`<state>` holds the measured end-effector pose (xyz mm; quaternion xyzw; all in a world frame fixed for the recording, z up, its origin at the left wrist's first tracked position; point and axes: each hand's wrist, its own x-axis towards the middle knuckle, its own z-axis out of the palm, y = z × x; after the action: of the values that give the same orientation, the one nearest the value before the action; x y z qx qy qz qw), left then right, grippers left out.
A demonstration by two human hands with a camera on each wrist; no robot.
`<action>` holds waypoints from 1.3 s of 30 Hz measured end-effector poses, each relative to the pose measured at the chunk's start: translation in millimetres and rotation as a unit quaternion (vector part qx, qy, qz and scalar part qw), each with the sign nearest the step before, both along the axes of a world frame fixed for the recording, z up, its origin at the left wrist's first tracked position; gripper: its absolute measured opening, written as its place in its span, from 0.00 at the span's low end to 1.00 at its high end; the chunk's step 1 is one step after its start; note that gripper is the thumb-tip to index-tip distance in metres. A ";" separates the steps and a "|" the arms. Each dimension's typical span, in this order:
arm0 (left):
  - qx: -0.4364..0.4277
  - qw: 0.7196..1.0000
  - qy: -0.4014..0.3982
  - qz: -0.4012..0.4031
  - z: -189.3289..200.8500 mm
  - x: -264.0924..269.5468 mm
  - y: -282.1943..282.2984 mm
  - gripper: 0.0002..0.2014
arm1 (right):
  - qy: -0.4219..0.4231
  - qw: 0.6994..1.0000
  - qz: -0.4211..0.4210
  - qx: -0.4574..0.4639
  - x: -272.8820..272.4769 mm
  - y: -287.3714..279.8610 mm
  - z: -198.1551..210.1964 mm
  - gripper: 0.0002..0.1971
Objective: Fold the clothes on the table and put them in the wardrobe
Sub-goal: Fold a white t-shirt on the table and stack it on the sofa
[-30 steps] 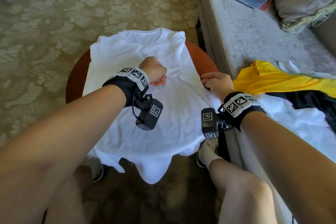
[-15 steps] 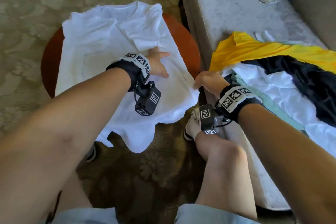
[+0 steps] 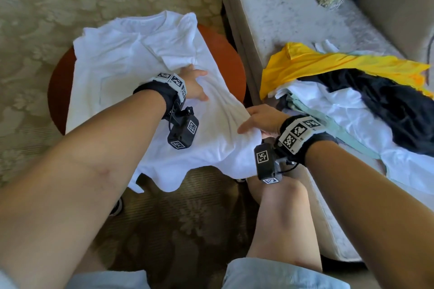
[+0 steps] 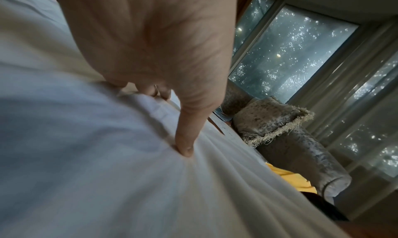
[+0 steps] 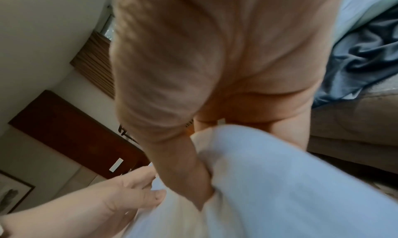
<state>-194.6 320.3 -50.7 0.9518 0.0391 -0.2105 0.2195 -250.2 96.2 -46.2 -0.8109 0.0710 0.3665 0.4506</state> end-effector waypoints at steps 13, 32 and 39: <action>0.056 0.998 -0.026 -0.002 3.2 -6.2 -9.9 0.40 | -0.129 0.977 0.096 -0.140 -23.7 -15.3 47.9 0.10; 0.069 0.988 -0.109 0.081 -3.1 12.5 -8.5 0.18 | -0.099 0.985 0.011 -0.138 -14.5 -8.7 -18.9 0.40; -0.040 0.967 -0.043 0.247 -0.1 21.9 -1.5 0.10 | -0.083 0.991 0.019 -0.104 -5.3 17.4 -42.0 0.13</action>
<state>-172.8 318.8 -50.7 0.9111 0.2550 -0.1103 0.3044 -255.5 113.6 -88.2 -0.8819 0.0559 0.2972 0.3616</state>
